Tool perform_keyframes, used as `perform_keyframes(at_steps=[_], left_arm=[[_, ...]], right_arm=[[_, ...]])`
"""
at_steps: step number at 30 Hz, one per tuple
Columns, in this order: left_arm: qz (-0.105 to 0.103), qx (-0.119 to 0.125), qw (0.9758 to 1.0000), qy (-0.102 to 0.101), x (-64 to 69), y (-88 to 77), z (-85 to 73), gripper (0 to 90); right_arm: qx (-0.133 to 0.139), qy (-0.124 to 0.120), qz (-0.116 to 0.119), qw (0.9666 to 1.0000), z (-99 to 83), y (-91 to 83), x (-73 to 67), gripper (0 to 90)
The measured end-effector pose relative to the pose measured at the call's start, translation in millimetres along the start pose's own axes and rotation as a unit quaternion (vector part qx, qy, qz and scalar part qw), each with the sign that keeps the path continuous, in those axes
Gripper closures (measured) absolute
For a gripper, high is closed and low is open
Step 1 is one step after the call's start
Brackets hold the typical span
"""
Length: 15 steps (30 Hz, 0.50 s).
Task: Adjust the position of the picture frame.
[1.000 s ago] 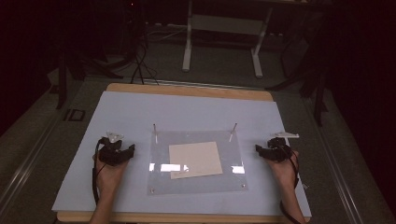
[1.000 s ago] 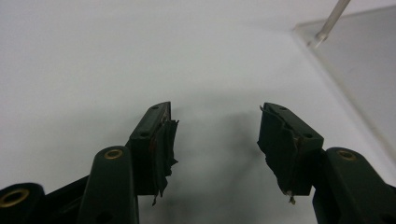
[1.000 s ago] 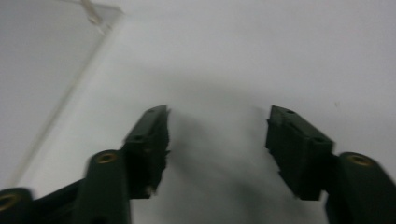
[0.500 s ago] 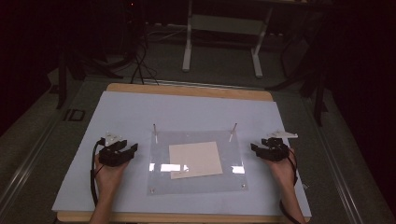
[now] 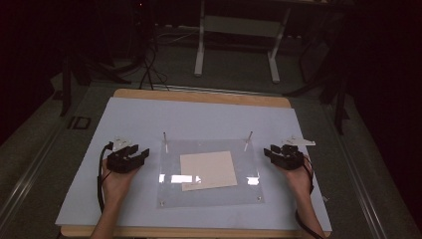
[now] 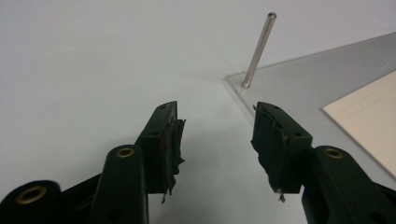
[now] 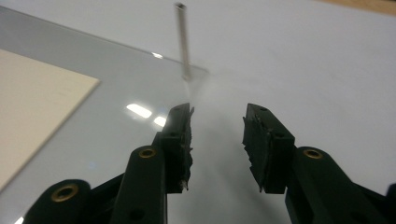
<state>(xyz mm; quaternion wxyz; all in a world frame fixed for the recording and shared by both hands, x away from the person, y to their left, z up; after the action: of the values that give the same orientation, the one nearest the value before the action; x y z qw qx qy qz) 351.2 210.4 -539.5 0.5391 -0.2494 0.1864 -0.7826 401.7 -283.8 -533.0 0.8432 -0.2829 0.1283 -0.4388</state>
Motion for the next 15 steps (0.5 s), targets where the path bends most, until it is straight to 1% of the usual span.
perform_keyframes(at_steps=[3,6,7,8,10,11,15], left_arm=[[-0.003,-0.001,1.0,0.005,2.9,3.5,3.6,53.0],[-0.008,0.003,1.0,0.003,4.8,9.3,7.4,53.3],[-0.011,0.003,0.9999,0.007,5.7,11.4,8.8,53.2],[-0.015,0.003,0.9998,0.009,6.9,13.5,10.0,53.3],[-0.017,-0.002,0.9996,0.023,10.3,19.6,13.6,53.2],[-0.02,0.001,0.9995,0.025,11.9,22.0,15.3,53.3],[-0.029,-0.005,0.9986,0.043,15.6,33.0,21.6,53.2]], right_arm=[[0.003,-0.016,0.006,0.9999,5.5,4.6,-5.4,63.2],[0.012,-0.02,0.016,0.9996,13.7,8.6,-7.7,60.9],[0.011,-0.024,0.009,0.9996,17.2,10.3,-7.3,60.5],[0.013,-0.025,0.007,0.9996,22.0,13.4,-6.8,60.5],[0.012,-0.027,0.004,0.9996,25.1,15.6,-6.0,60.6],[0.012,-0.028,0.004,0.9995,27.6,17.4,-5.4,60.7],[0.015,-0.027,0.007,0.9995,36.6,24.0,-3.7,60.8]])
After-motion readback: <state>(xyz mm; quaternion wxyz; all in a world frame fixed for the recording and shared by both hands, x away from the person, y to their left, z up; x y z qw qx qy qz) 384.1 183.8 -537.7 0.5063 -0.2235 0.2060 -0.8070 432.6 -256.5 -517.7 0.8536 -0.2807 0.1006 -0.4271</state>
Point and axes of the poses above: each handheld gripper's, and its own axes: y roughly forward along the jaws, z roughly out of its top, x roughly to its right, the point moved 4 cm from there along y, roughly forward along the jaws, and after that the axes turned 5 degrees about -y, right-handed, at the moved point
